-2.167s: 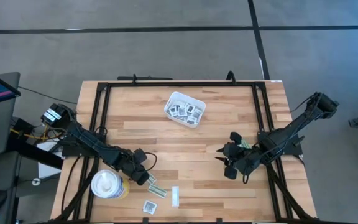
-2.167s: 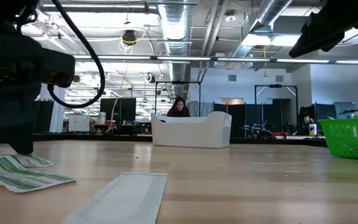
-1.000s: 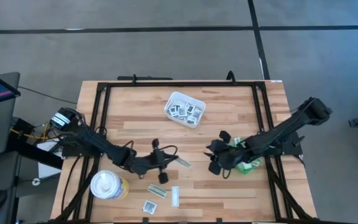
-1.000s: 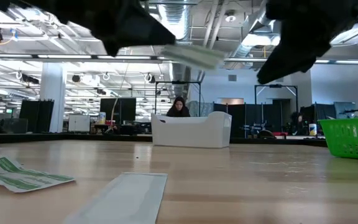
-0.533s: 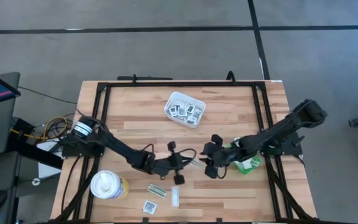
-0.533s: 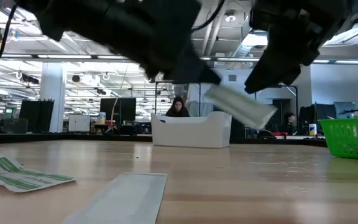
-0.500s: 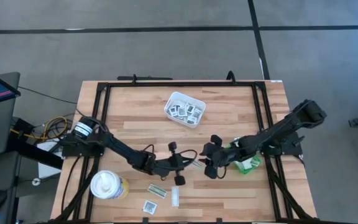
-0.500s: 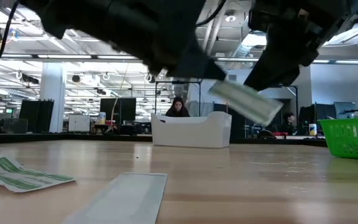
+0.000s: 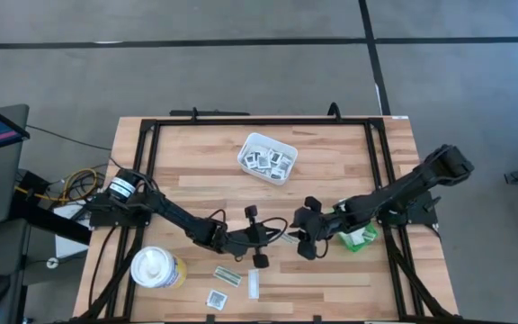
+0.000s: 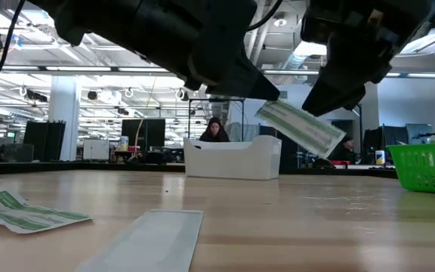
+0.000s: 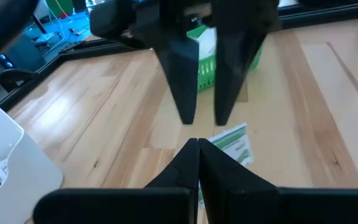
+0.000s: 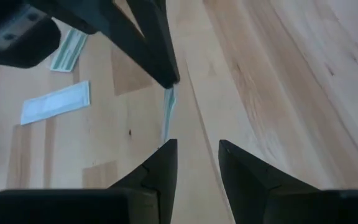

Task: Pick & Place First Aid Supplies
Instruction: Put the bandage pack into the green bin

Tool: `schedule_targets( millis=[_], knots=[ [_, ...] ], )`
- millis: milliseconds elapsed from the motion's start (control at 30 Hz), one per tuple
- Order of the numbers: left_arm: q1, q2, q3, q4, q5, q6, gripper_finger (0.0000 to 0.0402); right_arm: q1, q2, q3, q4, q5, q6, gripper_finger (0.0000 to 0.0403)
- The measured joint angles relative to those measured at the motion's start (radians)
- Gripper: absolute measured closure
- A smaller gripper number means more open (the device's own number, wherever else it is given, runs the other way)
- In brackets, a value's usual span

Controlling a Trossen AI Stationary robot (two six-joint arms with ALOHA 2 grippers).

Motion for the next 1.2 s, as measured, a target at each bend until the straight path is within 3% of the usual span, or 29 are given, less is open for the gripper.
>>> schedule_targets(
  millis=[567, 733, 867, 1200],
  knots=[
    [0.0, 0.0, 0.0, 0.079, -0.001, 0.003, 0.0397, 0.002, 0.029, 0.0, 0.055, 0.0, -0.026, 0.0296],
    [0.0, 0.0, 0.0, 0.082, -0.001, 0.003, 0.0393, -0.002, 0.029, 0.0, 0.029, -0.013, -0.026, 0.0343],
    [0.006, 0.0, 0.0, 0.082, -0.001, 0.0, 0.0392, -0.011, 0.029, 0.0, 0.023, -0.096, -0.066, 0.0395],
    [0.006, 0.0, 0.0, 0.082, -0.001, 0.0, 0.0392, -0.01, 0.017, 0.0, -0.15, -0.134, -0.033, 0.04]
  ],
)
